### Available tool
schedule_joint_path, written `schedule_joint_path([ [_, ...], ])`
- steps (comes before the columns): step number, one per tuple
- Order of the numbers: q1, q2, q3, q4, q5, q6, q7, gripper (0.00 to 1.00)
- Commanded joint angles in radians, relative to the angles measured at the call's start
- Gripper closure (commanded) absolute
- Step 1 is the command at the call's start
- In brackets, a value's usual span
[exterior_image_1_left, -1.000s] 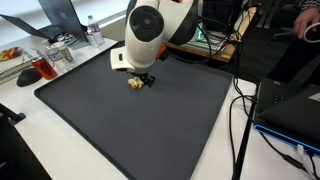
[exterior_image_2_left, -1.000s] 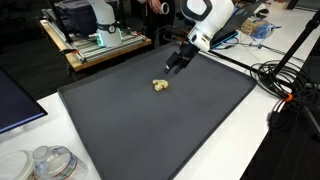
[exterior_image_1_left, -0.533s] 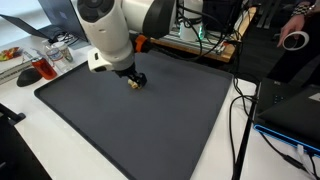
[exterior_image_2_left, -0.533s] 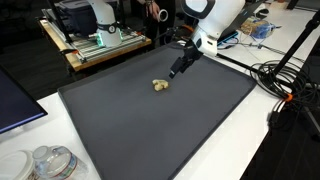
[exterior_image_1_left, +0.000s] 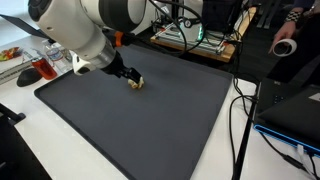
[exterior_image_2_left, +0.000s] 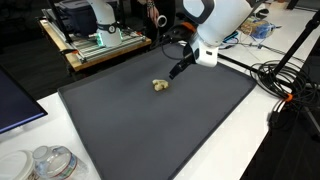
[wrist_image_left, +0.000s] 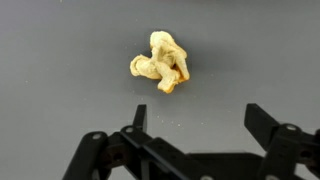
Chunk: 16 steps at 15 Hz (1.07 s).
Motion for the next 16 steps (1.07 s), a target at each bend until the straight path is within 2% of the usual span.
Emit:
schedule_joint_path([
  [1, -0.055, 0.093, 0.039, 0.145, 0.092, -0.088, -0.078, 0.00],
  [7, -0.151, 0.147, 0.061, 0.177, 0.230, -0.083, -0.139, 0.00],
  [13, -0.247, 0.149, 0.079, 0.137, 0.339, -0.073, -0.230, 0.00],
  [16, -0.282, 0.129, 0.084, 0.083, 0.376, -0.023, -0.287, 0.00],
])
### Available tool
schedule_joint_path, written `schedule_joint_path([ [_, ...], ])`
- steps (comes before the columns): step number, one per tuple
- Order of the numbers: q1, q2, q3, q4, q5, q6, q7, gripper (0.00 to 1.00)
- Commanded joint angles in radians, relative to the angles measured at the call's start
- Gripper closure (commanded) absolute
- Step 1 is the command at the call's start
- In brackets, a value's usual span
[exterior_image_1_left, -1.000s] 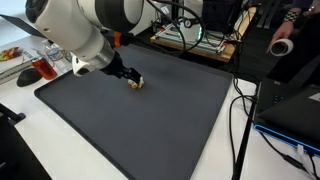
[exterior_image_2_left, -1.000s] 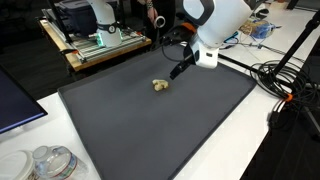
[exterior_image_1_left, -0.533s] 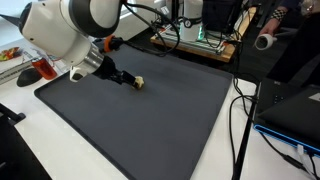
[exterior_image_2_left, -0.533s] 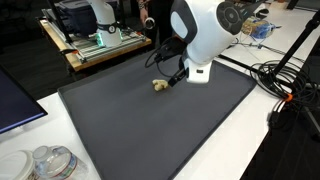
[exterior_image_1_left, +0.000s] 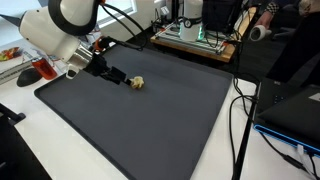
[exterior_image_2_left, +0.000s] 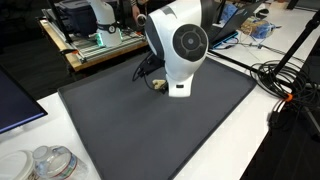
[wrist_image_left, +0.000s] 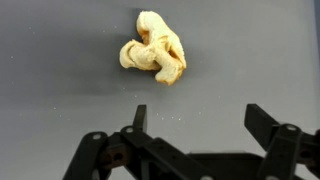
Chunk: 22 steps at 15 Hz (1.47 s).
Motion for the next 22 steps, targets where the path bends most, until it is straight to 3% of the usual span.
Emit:
schedule_joint_path([
  [1, -0.047, -0.023, 0.020, -0.061, 0.057, 0.047, -0.079, 0.00],
  [11, -0.144, -0.173, 0.054, -0.425, 0.158, 0.373, -0.334, 0.00],
  [22, -0.209, -0.351, 0.051, -0.740, 0.428, 0.527, -0.507, 0.00],
])
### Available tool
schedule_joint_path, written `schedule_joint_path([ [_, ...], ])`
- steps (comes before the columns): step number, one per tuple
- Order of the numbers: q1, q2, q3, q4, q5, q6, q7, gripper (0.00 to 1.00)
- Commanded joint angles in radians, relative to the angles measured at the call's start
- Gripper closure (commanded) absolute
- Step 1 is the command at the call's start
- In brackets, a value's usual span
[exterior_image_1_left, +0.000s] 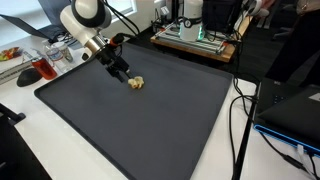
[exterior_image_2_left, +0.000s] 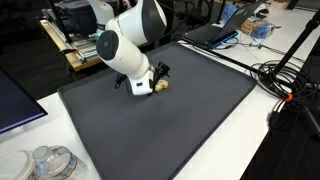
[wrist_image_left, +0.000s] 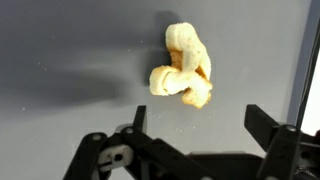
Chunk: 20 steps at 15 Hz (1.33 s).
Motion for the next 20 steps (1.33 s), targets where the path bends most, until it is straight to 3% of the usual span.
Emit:
schedule_joint_path([
  [1, -0.022, -0.087, 0.000, -0.139, 0.125, 0.058, -0.094, 0.00],
  [6, 0.002, -0.159, -0.032, -0.257, 0.283, 0.143, -0.226, 0.00],
  [10, 0.048, -0.239, -0.066, -0.367, 0.347, 0.228, -0.288, 0.00],
  [20, 0.191, -0.473, -0.115, -0.634, 0.375, 0.477, -0.236, 0.00],
])
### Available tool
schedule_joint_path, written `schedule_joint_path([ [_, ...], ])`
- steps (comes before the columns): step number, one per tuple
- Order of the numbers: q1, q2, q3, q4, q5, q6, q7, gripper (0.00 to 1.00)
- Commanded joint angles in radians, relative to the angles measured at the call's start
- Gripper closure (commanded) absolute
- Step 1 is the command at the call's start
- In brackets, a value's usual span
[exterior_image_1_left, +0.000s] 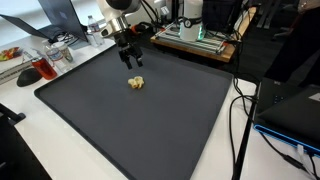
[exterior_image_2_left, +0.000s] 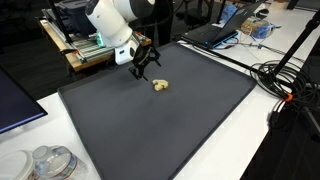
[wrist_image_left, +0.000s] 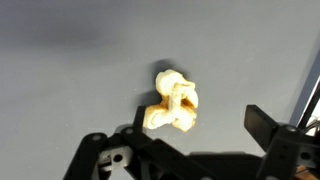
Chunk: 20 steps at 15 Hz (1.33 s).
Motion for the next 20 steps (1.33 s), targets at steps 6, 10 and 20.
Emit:
schedule_joint_path([
  [6, 0.145, -0.226, 0.000, -0.230, -0.064, 0.297, 0.177, 0.00],
  [10, 0.214, -0.264, -0.009, -0.288, -0.253, 0.385, 0.412, 0.00],
  [20, 0.258, -0.354, -0.019, -0.222, -0.943, 0.164, 1.021, 0.00],
])
